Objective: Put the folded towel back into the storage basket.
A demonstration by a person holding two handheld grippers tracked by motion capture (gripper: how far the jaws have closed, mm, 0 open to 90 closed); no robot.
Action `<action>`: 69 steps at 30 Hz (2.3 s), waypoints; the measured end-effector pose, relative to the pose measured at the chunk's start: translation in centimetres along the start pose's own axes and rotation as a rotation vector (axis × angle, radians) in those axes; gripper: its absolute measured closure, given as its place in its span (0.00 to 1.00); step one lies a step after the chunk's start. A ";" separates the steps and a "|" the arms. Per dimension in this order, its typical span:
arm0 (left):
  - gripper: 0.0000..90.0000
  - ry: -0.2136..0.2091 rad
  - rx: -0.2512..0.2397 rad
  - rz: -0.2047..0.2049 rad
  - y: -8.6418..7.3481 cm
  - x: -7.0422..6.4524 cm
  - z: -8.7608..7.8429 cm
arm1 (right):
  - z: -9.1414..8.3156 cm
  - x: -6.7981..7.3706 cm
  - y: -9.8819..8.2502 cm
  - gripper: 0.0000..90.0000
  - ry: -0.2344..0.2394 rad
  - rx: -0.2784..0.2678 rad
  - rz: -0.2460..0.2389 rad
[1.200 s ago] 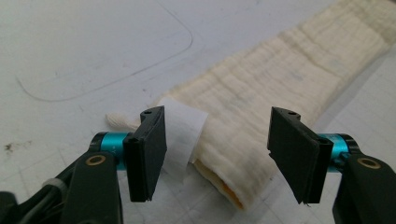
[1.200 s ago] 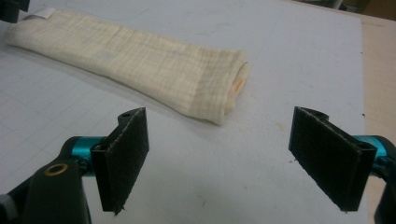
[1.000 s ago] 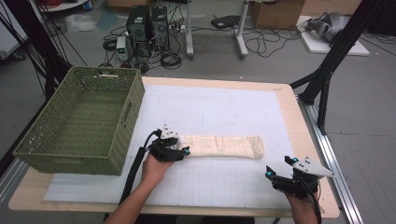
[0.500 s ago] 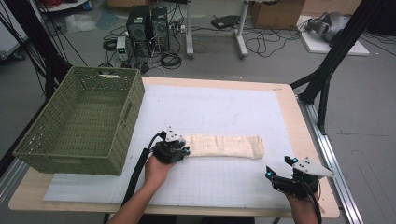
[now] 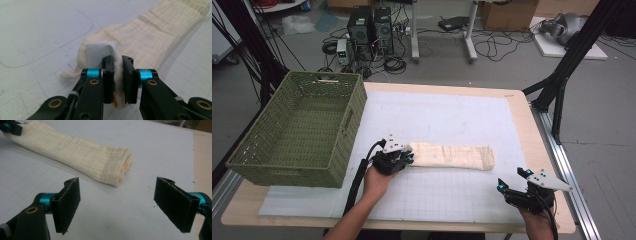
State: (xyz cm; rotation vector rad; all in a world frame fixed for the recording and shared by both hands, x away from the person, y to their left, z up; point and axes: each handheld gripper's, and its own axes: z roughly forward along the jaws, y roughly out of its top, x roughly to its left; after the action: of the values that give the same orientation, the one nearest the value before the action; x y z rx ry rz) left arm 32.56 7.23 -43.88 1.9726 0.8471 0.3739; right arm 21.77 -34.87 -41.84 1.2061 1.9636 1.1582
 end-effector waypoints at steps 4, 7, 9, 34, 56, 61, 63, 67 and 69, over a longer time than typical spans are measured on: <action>0.89 -0.023 -0.022 0.001 -0.1 0.3 -0.6 | 0.3 -0.2 -0.2 0.19 0.002 0.016 0.015; 0.89 -0.041 -0.045 -0.022 -0.3 0.6 -1.3 | 0.8 -0.3 -0.3 0.18 0.007 0.039 0.034; 0.89 -0.042 -0.047 -0.020 -0.5 0.8 -1.8 | 1.2 -0.3 -0.3 0.18 0.002 0.050 0.033; 0.88 -0.054 -0.105 -0.010 -2.7 1.5 -4.4 | 5.4 1.3 1.8 0.25 0.068 0.056 0.002; 0.87 -0.045 -0.124 -0.027 -3.5 1.4 -5.0 | 10.6 3.3 2.0 0.56 0.110 0.190 -0.062; 0.87 -0.042 -0.120 -0.019 -3.5 1.3 -4.9 | 10.5 3.5 2.0 0.60 0.106 0.198 -0.038; 0.87 -0.041 -0.113 -0.011 -3.6 1.3 -4.9 | 10.4 3.5 2.0 0.66 0.104 0.201 -0.017; 0.87 -0.041 -0.113 -0.009 -3.6 1.2 -4.9 | 10.3 3.4 2.0 0.77 0.113 0.207 -0.010; 0.87 -0.042 -0.110 -0.007 -3.6 1.2 -4.8 | 10.2 3.2 2.0 0.81 0.120 0.207 -0.003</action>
State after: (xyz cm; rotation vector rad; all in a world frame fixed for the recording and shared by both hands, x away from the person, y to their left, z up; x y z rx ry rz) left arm 29.21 12.34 -44.46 1.8687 0.7901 0.3657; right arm 29.31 -27.63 -45.00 1.2609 2.2197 1.0678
